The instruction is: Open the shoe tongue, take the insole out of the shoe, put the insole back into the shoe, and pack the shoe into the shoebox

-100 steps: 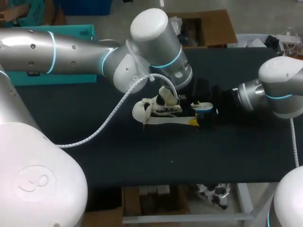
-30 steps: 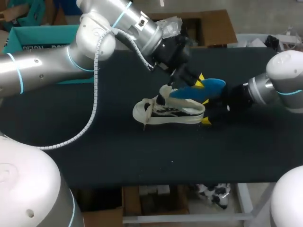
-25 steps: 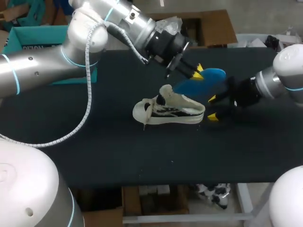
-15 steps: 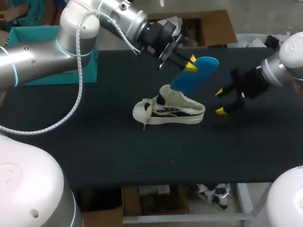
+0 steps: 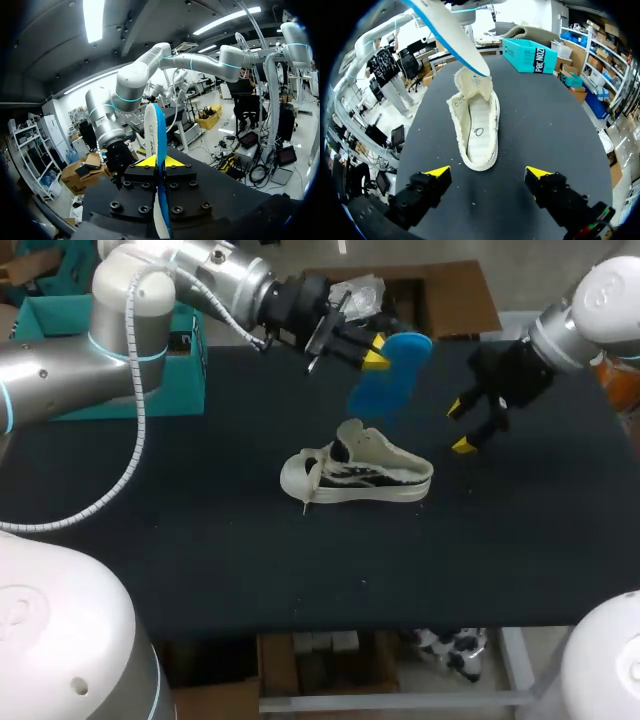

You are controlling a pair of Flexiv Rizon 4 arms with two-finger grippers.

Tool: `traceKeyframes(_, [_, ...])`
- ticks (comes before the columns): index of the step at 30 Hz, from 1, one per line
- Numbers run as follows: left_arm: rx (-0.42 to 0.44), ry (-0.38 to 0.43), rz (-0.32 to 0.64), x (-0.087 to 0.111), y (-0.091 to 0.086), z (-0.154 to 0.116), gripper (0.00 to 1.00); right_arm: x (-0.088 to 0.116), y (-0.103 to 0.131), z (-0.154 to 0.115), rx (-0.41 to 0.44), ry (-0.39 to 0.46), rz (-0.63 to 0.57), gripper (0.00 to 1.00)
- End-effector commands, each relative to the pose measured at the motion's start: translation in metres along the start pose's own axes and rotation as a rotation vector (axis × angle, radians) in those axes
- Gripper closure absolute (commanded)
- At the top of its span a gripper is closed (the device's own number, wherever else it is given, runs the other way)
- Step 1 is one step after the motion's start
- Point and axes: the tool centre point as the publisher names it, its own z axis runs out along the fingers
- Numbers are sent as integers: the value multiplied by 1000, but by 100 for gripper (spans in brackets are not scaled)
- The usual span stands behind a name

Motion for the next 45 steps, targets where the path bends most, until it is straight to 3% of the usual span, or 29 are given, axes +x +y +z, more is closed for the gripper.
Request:
traceKeyframes(1, [74, -130, 11, 25, -2, -26, 100, -9, 20, 1, 139, 49, 3, 0])
traceKeyframes(7, [162, -224, 18, 43, -17, -58, 100, -6, 41, 4, 259, 13, 8, 0])
traceKeyframes(15, [199, -351, -10, 68, -29, -109, 100, 4, 69, 18, 401, -84, 6, 0])
traceKeyframes(27, [244, -494, -124, 113, -13, -179, 100, -5, 100, 60, 525, -88, -57, 0])
traceKeyframes(38, [263, -561, -199, 144, 3, -202, 100, -16, 96, 84, 566, -54, -59, 0])
traceKeyframes(45, [256, -585, -217, 159, 4, -200, 100, -19, 91, 93, 564, -41, -59, 31])
